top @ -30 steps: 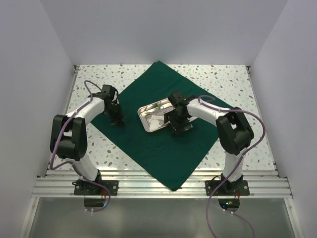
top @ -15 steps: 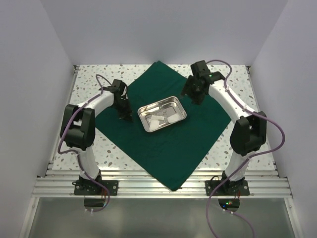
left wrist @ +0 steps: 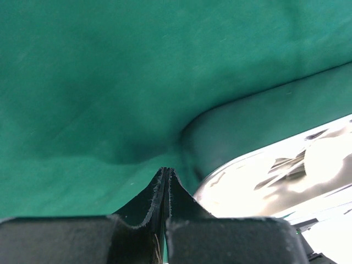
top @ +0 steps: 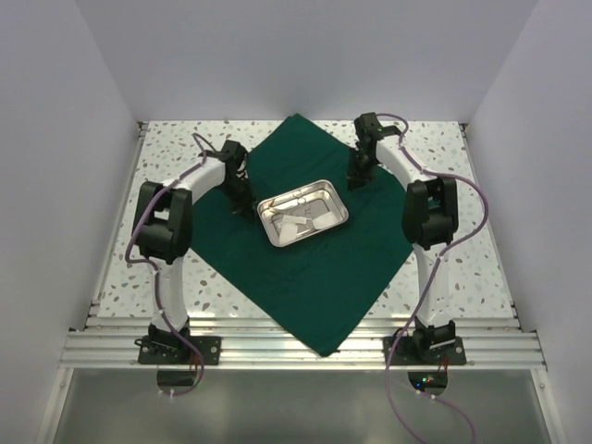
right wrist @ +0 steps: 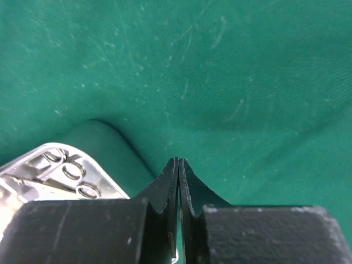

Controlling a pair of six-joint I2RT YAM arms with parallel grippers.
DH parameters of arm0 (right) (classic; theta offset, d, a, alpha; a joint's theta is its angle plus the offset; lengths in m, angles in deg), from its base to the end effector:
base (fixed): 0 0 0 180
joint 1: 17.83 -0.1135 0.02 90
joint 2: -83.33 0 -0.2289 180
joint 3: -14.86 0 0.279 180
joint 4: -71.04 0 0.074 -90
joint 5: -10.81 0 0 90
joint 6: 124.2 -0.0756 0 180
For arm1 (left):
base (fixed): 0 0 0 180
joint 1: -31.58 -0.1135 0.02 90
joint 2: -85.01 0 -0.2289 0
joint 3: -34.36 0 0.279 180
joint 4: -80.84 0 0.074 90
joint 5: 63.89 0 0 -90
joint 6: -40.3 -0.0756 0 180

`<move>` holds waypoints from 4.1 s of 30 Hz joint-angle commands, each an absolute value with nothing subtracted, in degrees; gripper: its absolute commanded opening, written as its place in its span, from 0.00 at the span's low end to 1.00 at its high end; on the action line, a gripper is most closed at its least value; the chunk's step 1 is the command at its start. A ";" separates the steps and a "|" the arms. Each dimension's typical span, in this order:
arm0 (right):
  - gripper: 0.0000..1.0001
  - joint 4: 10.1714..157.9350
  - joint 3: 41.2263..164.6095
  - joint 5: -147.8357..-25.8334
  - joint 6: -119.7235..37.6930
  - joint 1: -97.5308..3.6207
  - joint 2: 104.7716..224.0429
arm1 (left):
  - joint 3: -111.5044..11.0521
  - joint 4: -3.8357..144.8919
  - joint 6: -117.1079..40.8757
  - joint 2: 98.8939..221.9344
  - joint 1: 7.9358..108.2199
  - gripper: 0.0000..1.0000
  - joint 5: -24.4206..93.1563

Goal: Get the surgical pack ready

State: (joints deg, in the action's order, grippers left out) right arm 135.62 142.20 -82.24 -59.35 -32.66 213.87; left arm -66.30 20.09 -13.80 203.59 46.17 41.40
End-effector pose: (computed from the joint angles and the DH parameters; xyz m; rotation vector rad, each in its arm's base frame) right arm 0.4861 0.1329 0.1335 0.2359 2.7739 0.2565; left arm 0.4051 -0.1261 0.0846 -0.5218 2.9919 -0.4972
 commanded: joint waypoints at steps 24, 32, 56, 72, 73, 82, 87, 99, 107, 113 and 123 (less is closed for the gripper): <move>0.00 134.70 125.90 -97.74 -57.40 -31.80 203.21 | -74.13 17.80 -11.11 207.53 51.79 0.00 42.72; 0.00 135.31 121.60 -99.67 -58.89 -31.89 202.42 | -67.71 21.66 -11.11 204.36 54.08 0.00 38.69; 0.00 134.61 115.79 -103.89 -64.08 -32.95 196.62 | -65.86 22.02 -14.80 200.41 59.08 0.00 40.43; 0.00 133.47 111.04 -101.70 -62.77 -32.95 195.64 | -59.36 23.95 -13.92 196.37 61.29 0.00 40.52; 0.00 133.90 111.39 -101.43 -62.59 -32.86 196.17 | -59.27 24.13 -13.92 196.37 61.29 0.00 40.69; 0.00 136.80 118.60 -99.93 -61.10 -32.86 200.39 | -57.78 25.27 -14.01 195.49 61.29 0.00 40.70; 0.00 137.07 119.39 -100.20 -61.53 -32.95 201.45 | -56.90 26.41 -13.92 195.57 61.29 0.00 40.87; 0.00 135.22 114.37 -99.59 -63.21 -32.86 198.81 | -58.21 26.06 -15.07 195.84 61.20 0.00 40.61; 0.01 138.82 122.73 -97.04 -61.27 -32.86 202.77 | -56.81 26.06 -15.42 194.79 61.11 0.00 40.78; 0.03 140.50 123.71 -96.25 -60.65 -32.59 202.95 | -56.02 26.68 -15.33 193.90 61.11 0.00 41.05; 0.22 140.41 117.99 -93.87 -60.13 -30.31 198.29 | -55.22 26.68 -15.15 192.67 60.50 0.08 41.13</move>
